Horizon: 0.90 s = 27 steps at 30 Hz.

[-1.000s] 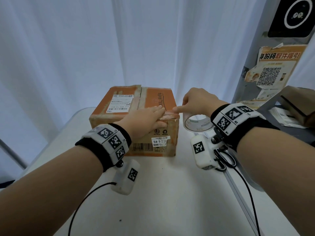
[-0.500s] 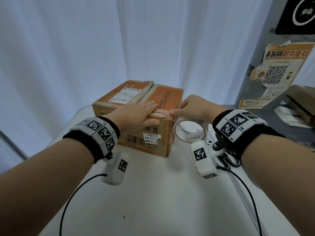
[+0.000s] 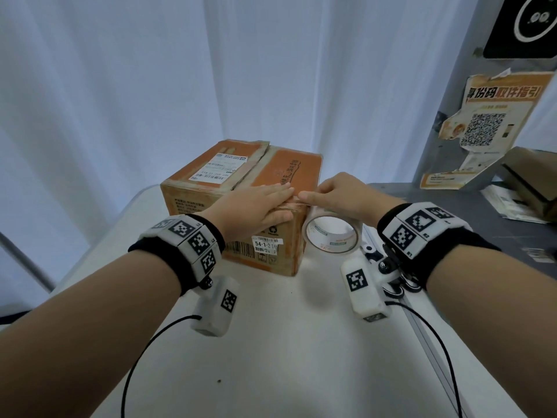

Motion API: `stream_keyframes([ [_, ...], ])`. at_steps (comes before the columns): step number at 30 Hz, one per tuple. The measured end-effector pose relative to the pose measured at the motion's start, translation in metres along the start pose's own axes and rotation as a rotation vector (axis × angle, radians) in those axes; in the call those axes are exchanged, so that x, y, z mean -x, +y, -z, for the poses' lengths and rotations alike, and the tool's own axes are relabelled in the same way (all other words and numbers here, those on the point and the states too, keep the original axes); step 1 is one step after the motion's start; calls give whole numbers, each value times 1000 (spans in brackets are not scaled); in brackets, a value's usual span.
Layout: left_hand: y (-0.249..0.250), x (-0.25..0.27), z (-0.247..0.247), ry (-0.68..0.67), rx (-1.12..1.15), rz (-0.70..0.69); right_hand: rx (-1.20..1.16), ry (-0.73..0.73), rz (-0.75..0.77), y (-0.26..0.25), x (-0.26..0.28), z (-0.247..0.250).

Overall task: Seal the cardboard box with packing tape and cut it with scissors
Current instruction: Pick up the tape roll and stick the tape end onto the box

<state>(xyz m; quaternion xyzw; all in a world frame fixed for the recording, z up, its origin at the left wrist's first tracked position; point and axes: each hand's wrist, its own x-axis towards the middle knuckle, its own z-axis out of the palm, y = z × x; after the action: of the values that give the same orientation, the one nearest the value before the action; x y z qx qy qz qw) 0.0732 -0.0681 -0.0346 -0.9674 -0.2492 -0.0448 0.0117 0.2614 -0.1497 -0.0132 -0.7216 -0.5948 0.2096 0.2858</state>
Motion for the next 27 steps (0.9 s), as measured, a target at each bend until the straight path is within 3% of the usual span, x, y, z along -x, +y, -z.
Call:
stream_keyframes([
  [5,1,2,1,18,57,-6,31,-37,7,7,5,-10],
  [9,8,4,5,35,130,34,-27,16,-13,3,6,-8],
  [12,22,-5,7,80,195,148,-114,-1,-25,4,8,-2],
  [15,35,-17,6,100,114,222,-124,1,-16,8,13,-4],
  [18,33,-16,-2,9,4,171,-126,-7,-14,5,16,-1],
  [23,12,-7,1,5,86,48,-15,-16,38,-4,24,3],
  [27,0,-8,0,-8,126,-25,-13,-58,-12,1,27,-19],
])
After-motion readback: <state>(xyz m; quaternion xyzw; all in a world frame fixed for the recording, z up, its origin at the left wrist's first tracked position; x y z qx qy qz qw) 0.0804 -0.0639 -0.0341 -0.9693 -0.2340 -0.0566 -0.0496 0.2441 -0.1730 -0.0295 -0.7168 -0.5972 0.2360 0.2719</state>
